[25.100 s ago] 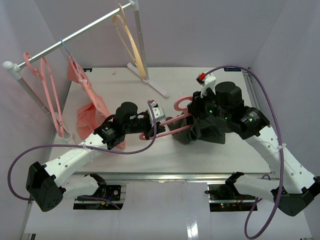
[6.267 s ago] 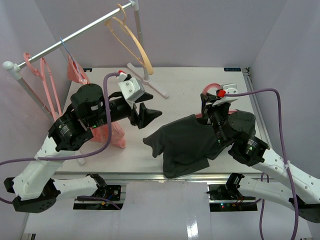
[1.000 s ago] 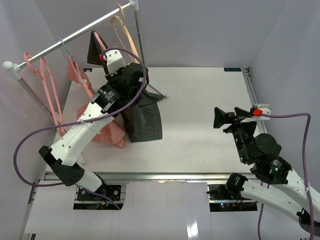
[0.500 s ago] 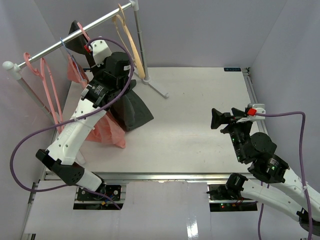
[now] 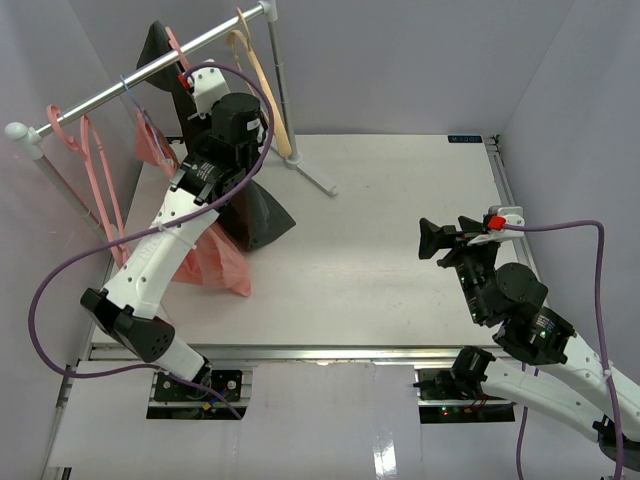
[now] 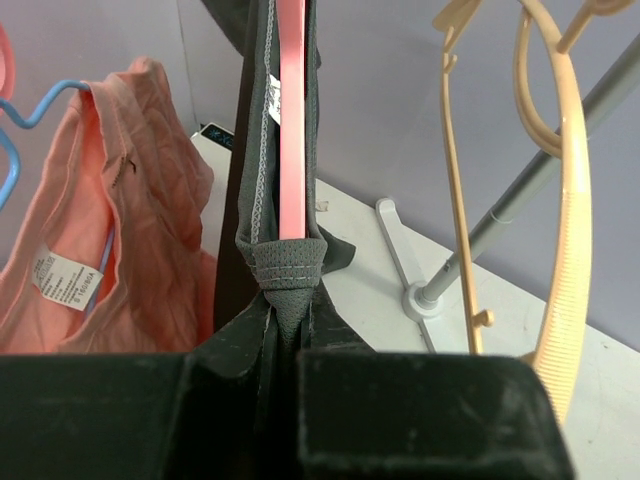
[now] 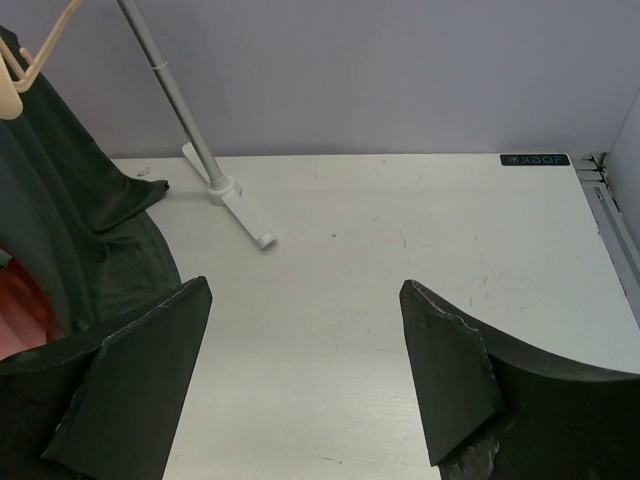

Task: Place the t-shirt on the hanger
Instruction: Place the hanger at the clothesline.

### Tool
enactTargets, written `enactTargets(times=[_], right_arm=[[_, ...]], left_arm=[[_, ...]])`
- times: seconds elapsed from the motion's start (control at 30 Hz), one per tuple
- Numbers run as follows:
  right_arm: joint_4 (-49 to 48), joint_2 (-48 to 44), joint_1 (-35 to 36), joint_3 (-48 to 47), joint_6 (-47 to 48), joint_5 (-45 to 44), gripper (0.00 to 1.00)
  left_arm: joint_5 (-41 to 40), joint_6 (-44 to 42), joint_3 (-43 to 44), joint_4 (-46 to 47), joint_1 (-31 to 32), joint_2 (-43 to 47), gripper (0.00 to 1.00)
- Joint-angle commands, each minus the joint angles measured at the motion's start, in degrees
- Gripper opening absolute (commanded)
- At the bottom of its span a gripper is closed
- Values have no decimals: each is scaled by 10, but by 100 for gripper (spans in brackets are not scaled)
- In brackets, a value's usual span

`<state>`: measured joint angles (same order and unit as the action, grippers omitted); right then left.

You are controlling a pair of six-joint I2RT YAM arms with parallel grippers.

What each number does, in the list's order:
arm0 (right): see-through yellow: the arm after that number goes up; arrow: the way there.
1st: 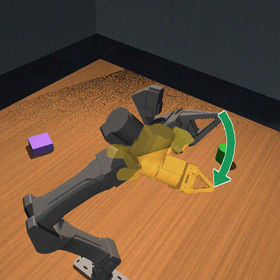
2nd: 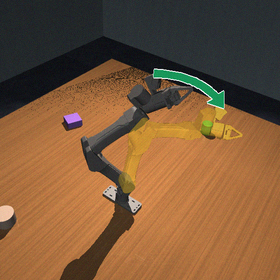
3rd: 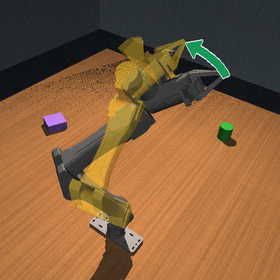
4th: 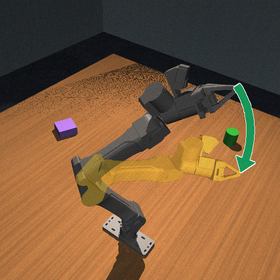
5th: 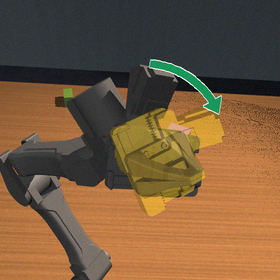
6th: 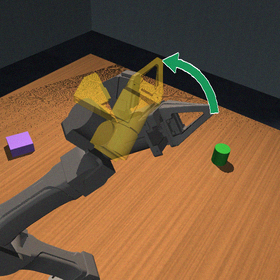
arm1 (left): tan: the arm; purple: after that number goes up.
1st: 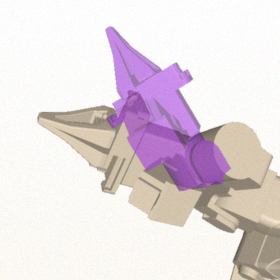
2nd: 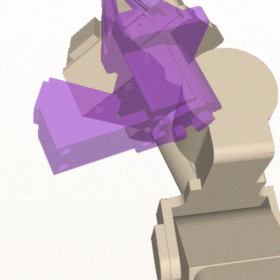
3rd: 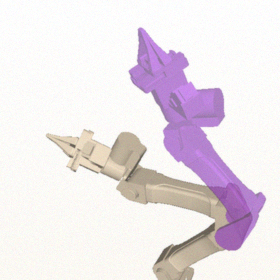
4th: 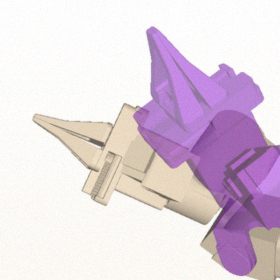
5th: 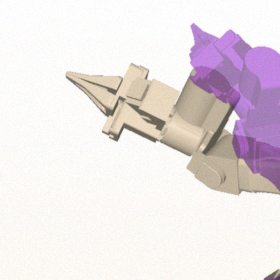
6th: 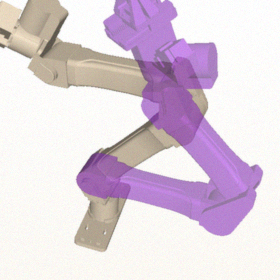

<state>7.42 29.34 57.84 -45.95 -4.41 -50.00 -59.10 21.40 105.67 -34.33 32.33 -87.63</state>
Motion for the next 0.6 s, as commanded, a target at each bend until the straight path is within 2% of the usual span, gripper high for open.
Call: enactTargets(times=[0.0, 0.17, 0.57], right_arm=[[-17, -4, 1, -3, -7, 0, 82], [-18, 2, 2, 1, -7, 8, 82], [-12, 3, 1, -3, -8, 23, 81]], left_arm=[[-3, -21, -2, 35, -26, -2, 0], [36, -10, -13, 35, -66, -14, 0], [73, 18, -74, 37, -111, -17, 0]])
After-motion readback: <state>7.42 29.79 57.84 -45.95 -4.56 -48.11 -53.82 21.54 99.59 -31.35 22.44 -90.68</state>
